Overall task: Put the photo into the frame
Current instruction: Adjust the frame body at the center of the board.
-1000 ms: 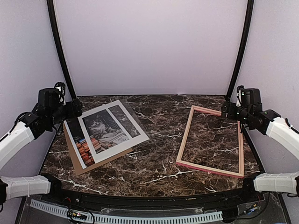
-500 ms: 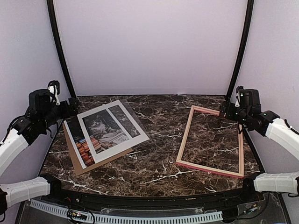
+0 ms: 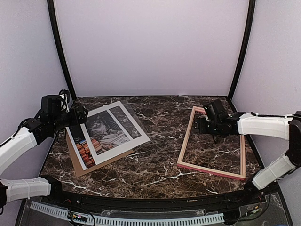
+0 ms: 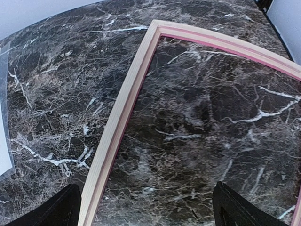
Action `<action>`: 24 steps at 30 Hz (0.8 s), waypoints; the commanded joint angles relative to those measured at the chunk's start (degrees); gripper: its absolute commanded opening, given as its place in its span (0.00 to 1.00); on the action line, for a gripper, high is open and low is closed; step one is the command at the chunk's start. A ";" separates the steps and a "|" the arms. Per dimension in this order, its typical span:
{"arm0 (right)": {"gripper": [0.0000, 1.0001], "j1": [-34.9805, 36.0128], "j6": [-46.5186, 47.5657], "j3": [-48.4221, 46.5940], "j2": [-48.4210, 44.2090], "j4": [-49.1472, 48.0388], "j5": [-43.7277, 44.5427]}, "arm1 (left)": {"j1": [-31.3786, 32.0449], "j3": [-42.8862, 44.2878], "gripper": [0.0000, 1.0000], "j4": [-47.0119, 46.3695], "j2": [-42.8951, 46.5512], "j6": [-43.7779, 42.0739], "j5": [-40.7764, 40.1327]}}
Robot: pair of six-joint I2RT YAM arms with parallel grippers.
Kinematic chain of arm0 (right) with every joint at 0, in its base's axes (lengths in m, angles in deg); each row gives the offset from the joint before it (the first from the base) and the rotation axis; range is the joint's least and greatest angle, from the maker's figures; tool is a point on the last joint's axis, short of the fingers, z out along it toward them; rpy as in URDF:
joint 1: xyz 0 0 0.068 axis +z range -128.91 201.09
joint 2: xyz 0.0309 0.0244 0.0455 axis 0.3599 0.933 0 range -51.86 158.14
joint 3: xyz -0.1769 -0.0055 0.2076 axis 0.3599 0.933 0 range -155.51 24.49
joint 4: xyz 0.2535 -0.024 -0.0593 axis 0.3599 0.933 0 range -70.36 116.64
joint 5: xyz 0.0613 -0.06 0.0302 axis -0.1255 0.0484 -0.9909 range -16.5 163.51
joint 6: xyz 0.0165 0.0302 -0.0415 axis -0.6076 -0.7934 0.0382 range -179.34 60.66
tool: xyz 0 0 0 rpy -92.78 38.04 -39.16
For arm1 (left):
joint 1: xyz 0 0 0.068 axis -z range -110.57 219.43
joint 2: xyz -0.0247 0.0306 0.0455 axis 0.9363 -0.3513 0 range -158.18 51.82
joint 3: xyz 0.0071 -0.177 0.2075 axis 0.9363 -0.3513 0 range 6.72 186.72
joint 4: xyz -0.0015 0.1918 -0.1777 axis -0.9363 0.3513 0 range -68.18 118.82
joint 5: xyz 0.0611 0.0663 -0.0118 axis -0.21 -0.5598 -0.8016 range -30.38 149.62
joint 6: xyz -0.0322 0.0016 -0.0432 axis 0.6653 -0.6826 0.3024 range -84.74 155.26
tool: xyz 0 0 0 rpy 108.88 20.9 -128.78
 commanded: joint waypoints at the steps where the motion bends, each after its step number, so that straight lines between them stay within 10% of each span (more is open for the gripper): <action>1: 0.98 2.10 -1.39 -4.95 6.38 -2.61 1.87 | -0.43 -1.62 0.99 -2.42 -0.72 2.77 1.54; 24: 0.56 3.48 0.84 -21.43 33.14 0.78 -3.34 | -0.43 -2.52 0.99 -4.73 -3.32 6.19 -0.89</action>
